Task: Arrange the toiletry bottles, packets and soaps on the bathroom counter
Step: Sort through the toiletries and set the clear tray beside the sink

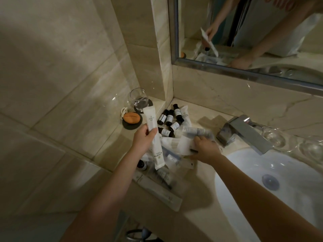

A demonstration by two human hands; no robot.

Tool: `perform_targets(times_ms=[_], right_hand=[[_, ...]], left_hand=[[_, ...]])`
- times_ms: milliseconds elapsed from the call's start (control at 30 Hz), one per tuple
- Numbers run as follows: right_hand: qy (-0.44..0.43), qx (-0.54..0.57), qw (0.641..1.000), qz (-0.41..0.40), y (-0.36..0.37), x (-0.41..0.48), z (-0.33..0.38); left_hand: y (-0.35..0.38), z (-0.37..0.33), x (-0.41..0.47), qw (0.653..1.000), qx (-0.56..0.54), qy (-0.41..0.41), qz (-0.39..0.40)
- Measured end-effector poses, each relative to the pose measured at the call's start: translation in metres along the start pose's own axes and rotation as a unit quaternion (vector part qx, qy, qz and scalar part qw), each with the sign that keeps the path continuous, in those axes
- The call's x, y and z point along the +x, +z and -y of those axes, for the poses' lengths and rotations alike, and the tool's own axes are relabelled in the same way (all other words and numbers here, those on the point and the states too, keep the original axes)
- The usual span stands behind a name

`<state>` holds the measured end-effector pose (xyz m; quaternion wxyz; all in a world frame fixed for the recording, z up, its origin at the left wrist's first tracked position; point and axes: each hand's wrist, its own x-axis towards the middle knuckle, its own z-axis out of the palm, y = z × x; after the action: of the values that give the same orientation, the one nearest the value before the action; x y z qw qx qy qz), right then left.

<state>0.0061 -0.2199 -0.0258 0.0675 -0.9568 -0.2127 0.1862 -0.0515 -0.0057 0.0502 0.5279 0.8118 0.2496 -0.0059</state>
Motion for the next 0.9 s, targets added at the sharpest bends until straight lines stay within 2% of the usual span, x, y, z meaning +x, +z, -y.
perform_targets(times_ms=[167,333,400,567,733,833,900], right_hand=[[-0.010,0.066,0.997,0.028,-0.007,0.006,0.004],[0.028,0.111,0.993,-0.001,-0.017,0.007,0.014],[0.042,0.162,0.986,-0.005,-0.022,0.007,0.020],[0.037,0.340,0.939,-0.024,-0.049,-0.002,0.036],[0.014,0.435,0.898,-0.059,-0.069,-0.032,0.033],[0.047,0.508,0.856,-0.084,-0.074,-0.060,0.024],[0.078,0.512,0.847,-0.118,-0.074,-0.080,0.015]], left_hand=[[0.002,0.002,0.001,1.000,0.011,0.003,-0.001],[0.003,0.003,0.000,1.000,0.010,-0.006,0.010],[0.002,0.002,-0.001,1.000,0.007,-0.010,0.012],[0.002,-0.003,-0.007,1.000,0.007,0.011,0.015],[0.011,-0.010,-0.017,0.999,-0.001,0.040,0.032],[0.026,-0.021,-0.029,0.996,-0.026,0.067,0.060],[0.040,-0.029,-0.038,0.992,-0.038,0.081,0.086]])
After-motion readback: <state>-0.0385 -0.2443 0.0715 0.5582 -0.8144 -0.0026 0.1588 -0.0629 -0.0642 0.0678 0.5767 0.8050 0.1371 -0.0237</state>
